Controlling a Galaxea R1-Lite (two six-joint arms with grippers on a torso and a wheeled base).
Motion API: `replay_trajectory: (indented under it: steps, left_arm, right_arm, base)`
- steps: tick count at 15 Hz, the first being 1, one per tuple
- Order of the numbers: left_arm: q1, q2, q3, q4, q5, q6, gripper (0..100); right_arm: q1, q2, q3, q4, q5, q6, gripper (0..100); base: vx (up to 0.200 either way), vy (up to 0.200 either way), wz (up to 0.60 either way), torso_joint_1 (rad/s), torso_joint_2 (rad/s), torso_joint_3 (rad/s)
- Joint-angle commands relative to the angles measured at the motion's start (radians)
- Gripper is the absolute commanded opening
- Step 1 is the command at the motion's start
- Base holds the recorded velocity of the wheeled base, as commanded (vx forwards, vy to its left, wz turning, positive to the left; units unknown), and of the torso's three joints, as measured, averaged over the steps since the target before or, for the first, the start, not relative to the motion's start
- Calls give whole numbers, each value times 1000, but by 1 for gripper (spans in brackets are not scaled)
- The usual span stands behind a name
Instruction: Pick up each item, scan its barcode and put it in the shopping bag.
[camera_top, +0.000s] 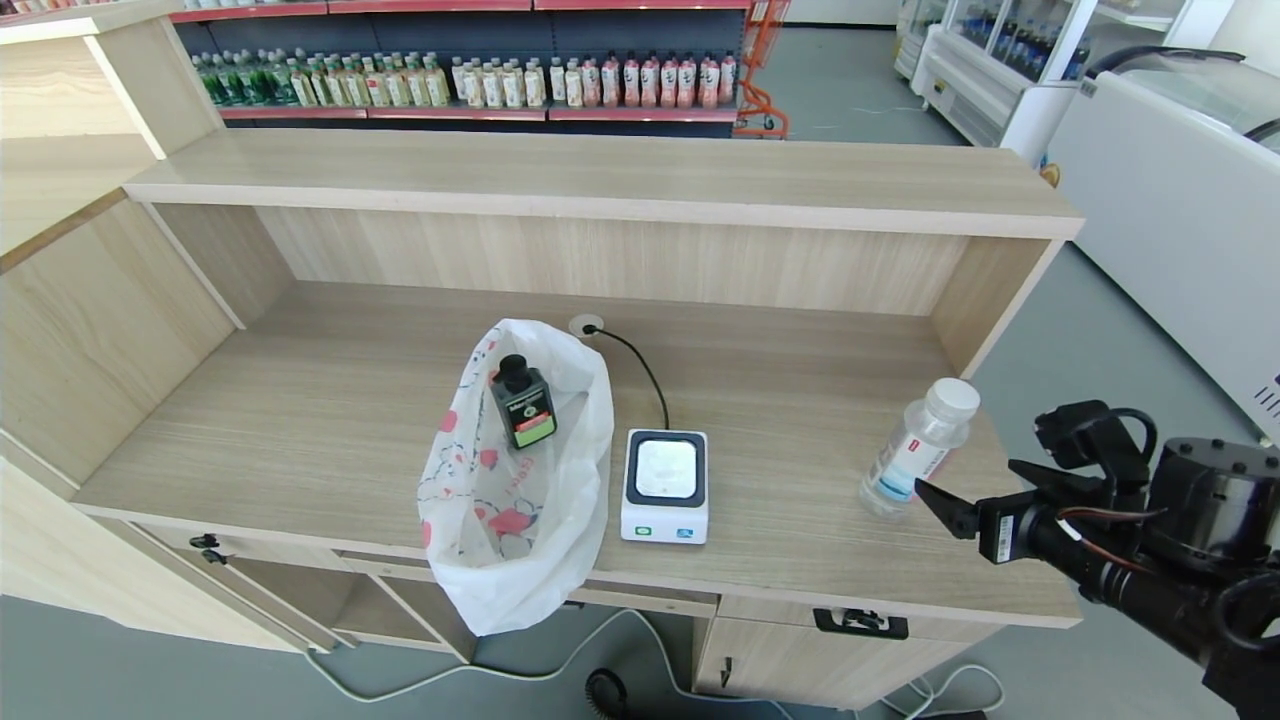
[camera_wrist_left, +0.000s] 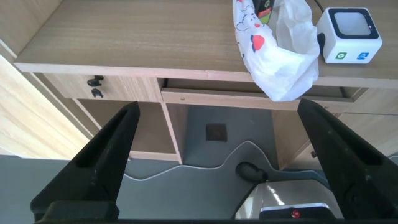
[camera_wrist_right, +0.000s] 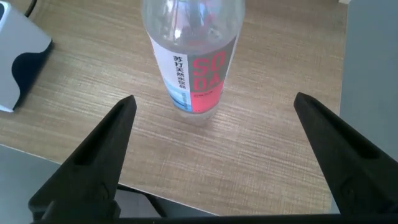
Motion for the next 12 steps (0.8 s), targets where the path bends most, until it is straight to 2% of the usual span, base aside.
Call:
replay_trajectory:
  steps: [1,7,12]
  left_arm:
    - [0,0,0,0,0,0,100]
    - [0,0,0,0,0,0,100]
    - [0,0,0,0,0,0,100]
  right_arm:
    - [8,62,-51,1,1,2,100]
    - [68,139,-143,-20,3,12,100]
    - [74,223,-165,-103,4,9,100]
  base:
    - [0,0,0,0,0,0]
    - [0,0,0,0,0,0]
    - [0,0,0,0,0,0]
